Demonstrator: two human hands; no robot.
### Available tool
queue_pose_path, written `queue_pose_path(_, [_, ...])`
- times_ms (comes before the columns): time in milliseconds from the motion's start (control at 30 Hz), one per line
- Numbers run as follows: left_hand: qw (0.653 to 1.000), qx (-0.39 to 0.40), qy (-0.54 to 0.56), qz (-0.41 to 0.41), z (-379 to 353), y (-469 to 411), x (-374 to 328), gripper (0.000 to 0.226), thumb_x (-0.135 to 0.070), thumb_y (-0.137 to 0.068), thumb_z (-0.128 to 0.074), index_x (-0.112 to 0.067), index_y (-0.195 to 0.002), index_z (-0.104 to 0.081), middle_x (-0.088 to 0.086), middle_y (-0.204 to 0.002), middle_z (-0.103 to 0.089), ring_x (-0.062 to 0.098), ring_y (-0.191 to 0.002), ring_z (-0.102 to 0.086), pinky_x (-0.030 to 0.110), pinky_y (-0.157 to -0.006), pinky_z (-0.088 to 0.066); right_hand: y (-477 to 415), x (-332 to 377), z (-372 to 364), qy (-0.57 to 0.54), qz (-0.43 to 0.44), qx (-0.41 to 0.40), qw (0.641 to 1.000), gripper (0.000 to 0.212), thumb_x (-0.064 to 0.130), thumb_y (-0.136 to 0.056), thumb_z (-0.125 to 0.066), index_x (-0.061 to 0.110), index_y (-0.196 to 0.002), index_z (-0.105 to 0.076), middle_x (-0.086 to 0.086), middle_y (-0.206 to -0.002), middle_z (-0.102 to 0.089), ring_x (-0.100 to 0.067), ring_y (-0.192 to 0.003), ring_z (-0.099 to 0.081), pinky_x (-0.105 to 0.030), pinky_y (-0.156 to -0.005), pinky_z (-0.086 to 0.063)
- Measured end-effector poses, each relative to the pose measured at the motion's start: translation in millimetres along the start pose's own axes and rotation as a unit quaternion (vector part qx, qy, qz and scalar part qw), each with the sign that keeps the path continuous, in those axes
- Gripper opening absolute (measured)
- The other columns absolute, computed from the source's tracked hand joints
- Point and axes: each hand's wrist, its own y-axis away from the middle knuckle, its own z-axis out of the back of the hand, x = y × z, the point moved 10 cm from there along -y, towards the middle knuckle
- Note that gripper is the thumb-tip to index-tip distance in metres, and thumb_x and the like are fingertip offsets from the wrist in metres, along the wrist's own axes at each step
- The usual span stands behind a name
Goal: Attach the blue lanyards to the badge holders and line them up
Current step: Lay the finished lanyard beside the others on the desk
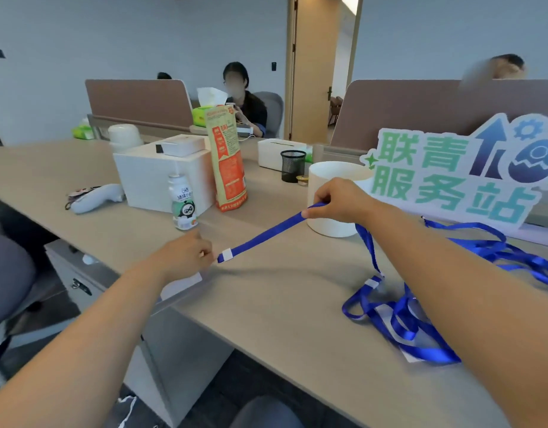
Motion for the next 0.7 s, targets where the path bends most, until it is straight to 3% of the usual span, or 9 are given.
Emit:
queue_pose_path(233, [0.998,-0.051,-0.039,0.027,0,-1,39,0.022,-0.029,-0.094,-0.047,-0.015,-0.1,-0.062,0.006,-0.105,-0.048,0.024,-0.095,-0.051,0.031,-0.078,-0.04,-40,26,-53,0.037,0.011,0.05,0.998,0.028,0.039,-0.087,-0.06,0.014,-0.075,-0.06,0.0,-0.063,-0.046,-0.018,-0.07,-0.045,-0.025,-0.054,-0.032])
queue_pose_path(500, [0.993,-0.113,-0.016,0.028,-1,-5,69,0.018,-0.027,-0.093,-0.048,-0.016,-0.105,-0.057,0.004,-0.106,-0.053,0.025,-0.099,-0.047,0.034,-0.082,-0.042,-80,49,-118,-0.024,0.021,0.123,0.992,0.038,0.04,-0.082,-0.066,0.014,-0.063,-0.047,-0.001,-0.06,-0.04,-0.016,-0.057,-0.036,-0.027,-0.054,-0.027])
queue_pose_path(600, [0.992,-0.121,0.027,0.002,-1,-12,61,0.015,-0.023,-0.093,-0.051,-0.016,-0.102,-0.06,0.004,-0.102,-0.054,0.023,-0.097,-0.05,0.034,-0.079,-0.043,-95,65,-123,-0.023,0.059,0.111,0.992,0.032,0.037,-0.084,-0.065,0.005,-0.082,-0.061,-0.002,-0.069,-0.046,-0.015,-0.061,-0.04,-0.025,-0.054,-0.029])
queue_pose_path(700, [0.992,-0.119,0.039,-0.012,-3,-18,57,0.018,-0.023,-0.093,-0.051,-0.02,-0.106,-0.063,0.002,-0.104,-0.054,0.02,-0.098,-0.051,0.033,-0.079,-0.044,-114,73,-113,0.007,0.09,0.089,0.992,0.034,0.041,-0.08,-0.068,0.009,-0.092,-0.064,0.001,-0.073,-0.05,-0.018,-0.071,-0.045,-0.025,-0.055,-0.03])
